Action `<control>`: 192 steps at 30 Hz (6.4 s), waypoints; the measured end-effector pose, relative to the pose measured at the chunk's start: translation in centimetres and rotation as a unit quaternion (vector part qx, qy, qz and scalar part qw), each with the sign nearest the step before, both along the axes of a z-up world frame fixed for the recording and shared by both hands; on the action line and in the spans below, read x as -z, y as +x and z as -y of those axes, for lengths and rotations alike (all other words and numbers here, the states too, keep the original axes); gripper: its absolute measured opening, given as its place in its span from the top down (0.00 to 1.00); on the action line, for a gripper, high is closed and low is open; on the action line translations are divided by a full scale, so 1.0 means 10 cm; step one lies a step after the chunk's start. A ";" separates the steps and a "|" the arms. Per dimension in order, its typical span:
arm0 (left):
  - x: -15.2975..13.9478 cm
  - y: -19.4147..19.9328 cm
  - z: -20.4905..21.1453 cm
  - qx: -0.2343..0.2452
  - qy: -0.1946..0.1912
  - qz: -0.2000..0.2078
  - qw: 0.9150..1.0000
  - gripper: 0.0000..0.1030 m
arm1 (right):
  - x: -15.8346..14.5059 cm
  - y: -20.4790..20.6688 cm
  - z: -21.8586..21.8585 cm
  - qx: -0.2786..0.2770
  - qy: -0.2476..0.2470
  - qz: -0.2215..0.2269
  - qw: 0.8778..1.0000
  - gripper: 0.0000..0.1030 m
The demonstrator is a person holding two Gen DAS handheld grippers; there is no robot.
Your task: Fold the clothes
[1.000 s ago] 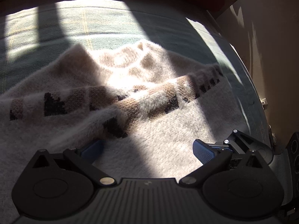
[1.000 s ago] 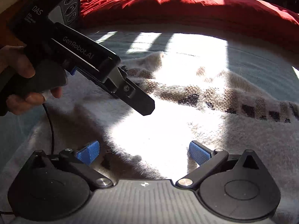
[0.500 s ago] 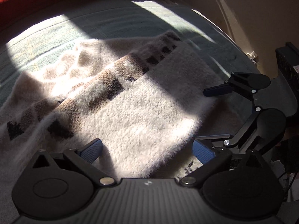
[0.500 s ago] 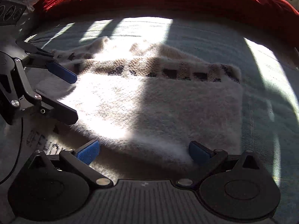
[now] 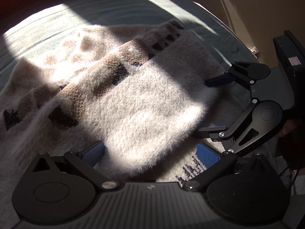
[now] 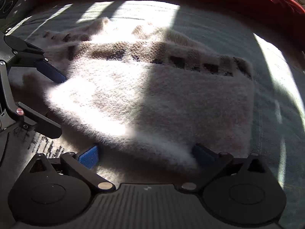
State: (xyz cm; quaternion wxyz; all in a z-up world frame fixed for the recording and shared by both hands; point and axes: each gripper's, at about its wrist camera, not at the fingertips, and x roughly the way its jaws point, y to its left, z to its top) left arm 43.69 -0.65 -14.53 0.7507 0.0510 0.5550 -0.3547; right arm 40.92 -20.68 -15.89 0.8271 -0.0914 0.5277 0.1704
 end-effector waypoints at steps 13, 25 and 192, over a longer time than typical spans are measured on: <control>-0.11 -0.31 -0.16 0.003 0.046 0.020 0.999 0.01 | -0.02 -0.03 -0.01 -0.005 -0.003 0.003 1.000 0.00; -0.35 -0.13 -0.46 -0.045 0.038 0.070 0.996 0.01 | -0.30 0.09 -0.02 0.006 0.046 -0.006 0.999 0.00; 0.33 -4.13 0.35 0.190 0.355 0.472 0.784 0.00 | -0.55 -3.04 -0.25 -0.350 -0.177 0.171 0.904 0.00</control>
